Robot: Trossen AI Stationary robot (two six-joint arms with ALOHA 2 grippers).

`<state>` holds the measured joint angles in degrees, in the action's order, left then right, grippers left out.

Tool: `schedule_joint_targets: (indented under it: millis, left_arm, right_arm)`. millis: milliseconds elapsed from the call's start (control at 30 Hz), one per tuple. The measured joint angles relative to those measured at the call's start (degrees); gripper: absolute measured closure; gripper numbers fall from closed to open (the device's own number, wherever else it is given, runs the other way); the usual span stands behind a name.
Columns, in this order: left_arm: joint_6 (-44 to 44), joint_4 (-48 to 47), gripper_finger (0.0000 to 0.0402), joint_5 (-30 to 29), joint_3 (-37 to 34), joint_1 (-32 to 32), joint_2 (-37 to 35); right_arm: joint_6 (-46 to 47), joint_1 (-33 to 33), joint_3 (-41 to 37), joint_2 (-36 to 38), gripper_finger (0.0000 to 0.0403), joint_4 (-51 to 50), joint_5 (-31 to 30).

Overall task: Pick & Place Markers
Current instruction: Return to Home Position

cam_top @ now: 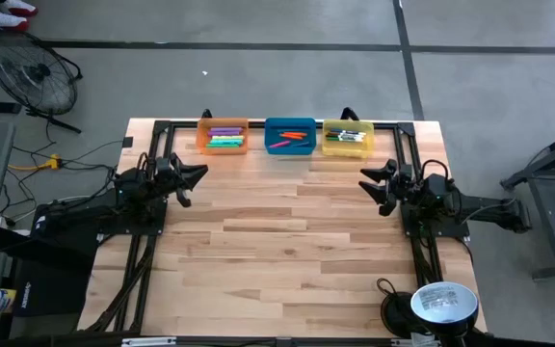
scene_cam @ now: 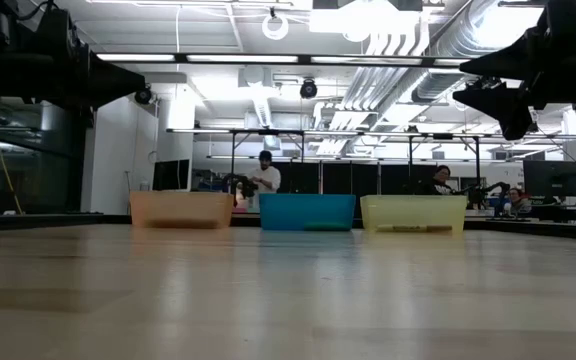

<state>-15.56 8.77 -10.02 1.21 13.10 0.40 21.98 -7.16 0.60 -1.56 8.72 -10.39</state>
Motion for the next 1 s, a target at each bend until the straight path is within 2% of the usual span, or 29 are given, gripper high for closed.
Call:
schedule_joint_targets:
  millis: [100,1000]
  left_arm:
    - [2.2,-0.2,0.0362,0.0,0.0,0.0,0.0]
    - [2.0,-0.4,0.0362,0.1,-0.1,0.0,0.0]
  right_arm:
    - [0.0,0.0,0.0,0.0,0.0162,0.1,-0.2]
    - [0.0,0.0,0.0,0.0,0.0162,0.1,-0.2]
